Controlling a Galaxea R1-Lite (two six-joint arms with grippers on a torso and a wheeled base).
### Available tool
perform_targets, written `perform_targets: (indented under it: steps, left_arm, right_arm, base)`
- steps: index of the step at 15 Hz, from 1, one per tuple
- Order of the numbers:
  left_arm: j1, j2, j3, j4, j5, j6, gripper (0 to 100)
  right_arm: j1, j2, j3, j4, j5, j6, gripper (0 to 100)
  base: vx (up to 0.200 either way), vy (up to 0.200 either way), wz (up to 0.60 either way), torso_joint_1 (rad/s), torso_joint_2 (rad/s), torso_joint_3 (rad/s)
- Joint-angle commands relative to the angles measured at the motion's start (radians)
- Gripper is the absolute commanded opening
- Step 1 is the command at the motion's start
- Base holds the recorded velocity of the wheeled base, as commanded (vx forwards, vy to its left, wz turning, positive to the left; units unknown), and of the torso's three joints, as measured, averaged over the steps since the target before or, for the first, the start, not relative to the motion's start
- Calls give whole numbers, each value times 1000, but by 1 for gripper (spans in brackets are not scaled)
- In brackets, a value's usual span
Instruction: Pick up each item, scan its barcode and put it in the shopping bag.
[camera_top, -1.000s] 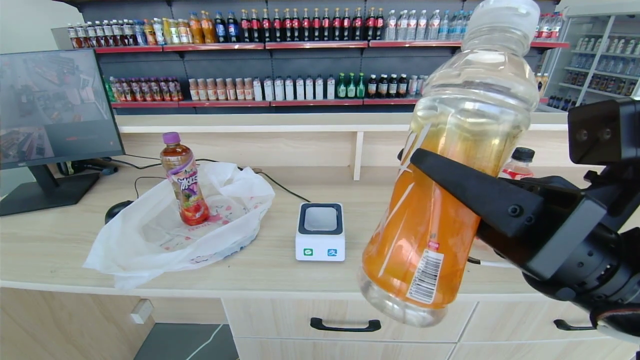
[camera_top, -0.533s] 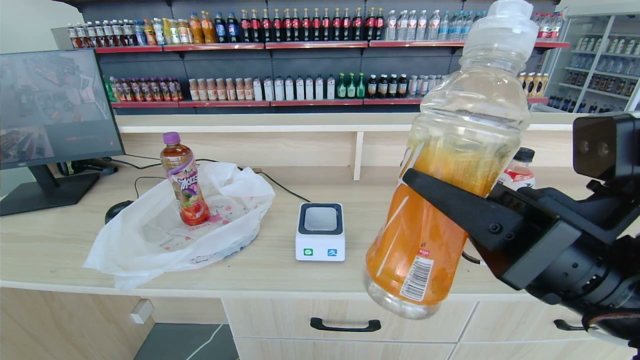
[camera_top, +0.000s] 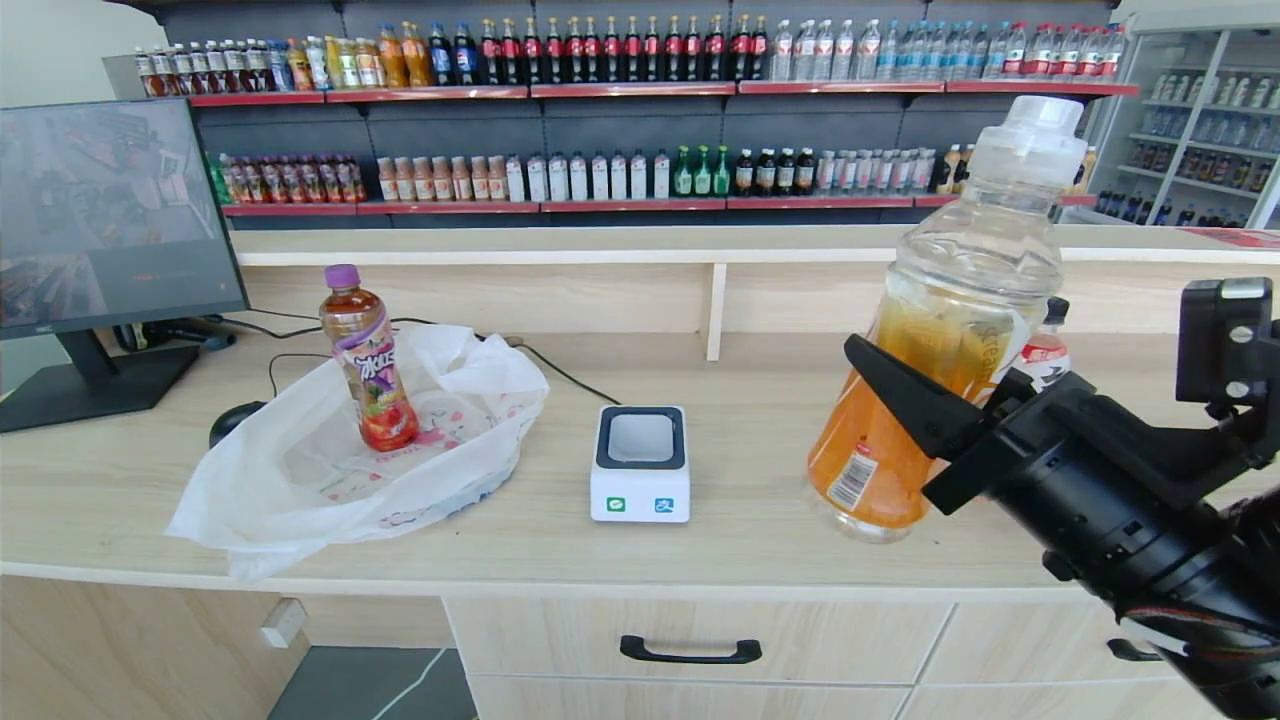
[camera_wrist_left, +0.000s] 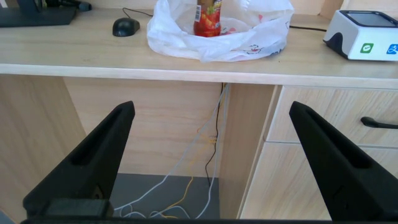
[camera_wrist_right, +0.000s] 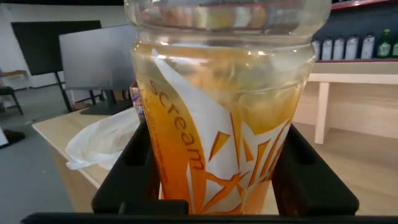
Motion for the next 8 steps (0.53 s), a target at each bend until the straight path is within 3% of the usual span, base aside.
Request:
perform_targets:
  steps: [1, 8]
  left_arm:
    - [0, 0, 0, 0, 0, 0, 100]
    - [0, 0, 0, 0, 0, 0, 100]
  right_arm:
    - [-8, -3, 8, -1, -6, -9, 0]
    - [-70, -86, 62, -1, -9, -4, 0]
  base:
    - [0, 0, 0, 0, 0, 0]
    - [0, 0, 0, 0, 0, 0]
